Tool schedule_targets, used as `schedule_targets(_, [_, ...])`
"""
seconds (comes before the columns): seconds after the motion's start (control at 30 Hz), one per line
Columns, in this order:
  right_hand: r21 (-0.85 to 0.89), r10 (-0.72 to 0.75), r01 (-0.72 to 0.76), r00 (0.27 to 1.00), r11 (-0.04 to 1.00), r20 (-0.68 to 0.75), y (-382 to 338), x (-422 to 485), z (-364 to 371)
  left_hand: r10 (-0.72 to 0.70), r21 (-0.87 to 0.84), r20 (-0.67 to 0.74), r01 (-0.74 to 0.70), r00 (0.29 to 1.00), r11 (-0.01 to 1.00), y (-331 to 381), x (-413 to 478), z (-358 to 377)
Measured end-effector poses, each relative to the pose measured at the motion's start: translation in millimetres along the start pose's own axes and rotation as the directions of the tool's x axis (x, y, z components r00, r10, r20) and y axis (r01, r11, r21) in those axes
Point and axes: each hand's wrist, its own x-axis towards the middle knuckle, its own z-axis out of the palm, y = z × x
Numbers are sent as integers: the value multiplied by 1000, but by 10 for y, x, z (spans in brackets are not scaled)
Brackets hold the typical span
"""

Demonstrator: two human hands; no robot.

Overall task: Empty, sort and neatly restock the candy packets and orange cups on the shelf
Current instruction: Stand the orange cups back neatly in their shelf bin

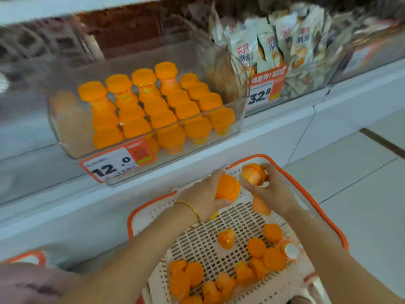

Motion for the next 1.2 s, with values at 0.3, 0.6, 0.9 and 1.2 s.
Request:
schedule_targets(0.3, [24, -387, 386, 921, 922, 44, -1960, -202, -721, 74, -227, -297, -145, 952, 963, 60, -804, -1903])
schedule_targets(0.6, [-515, -459, 527, 848, 676, 264, -2831, 851, 190, -177, 206, -303, 246, 936, 947, -791, -428, -2615])
schedule_targets(0.9, [-833, -476, 479, 821, 277, 314, -2729, 1354, 825, -214, 442, -220, 293, 952, 848, -1133, 118, -2470])
schedule_targets(1.2, [-782, -533, 553, 771, 287, 349, -2683, 1397, 750, -226, 533, -310, 366, 923, 763, -1138, 131, -2457])
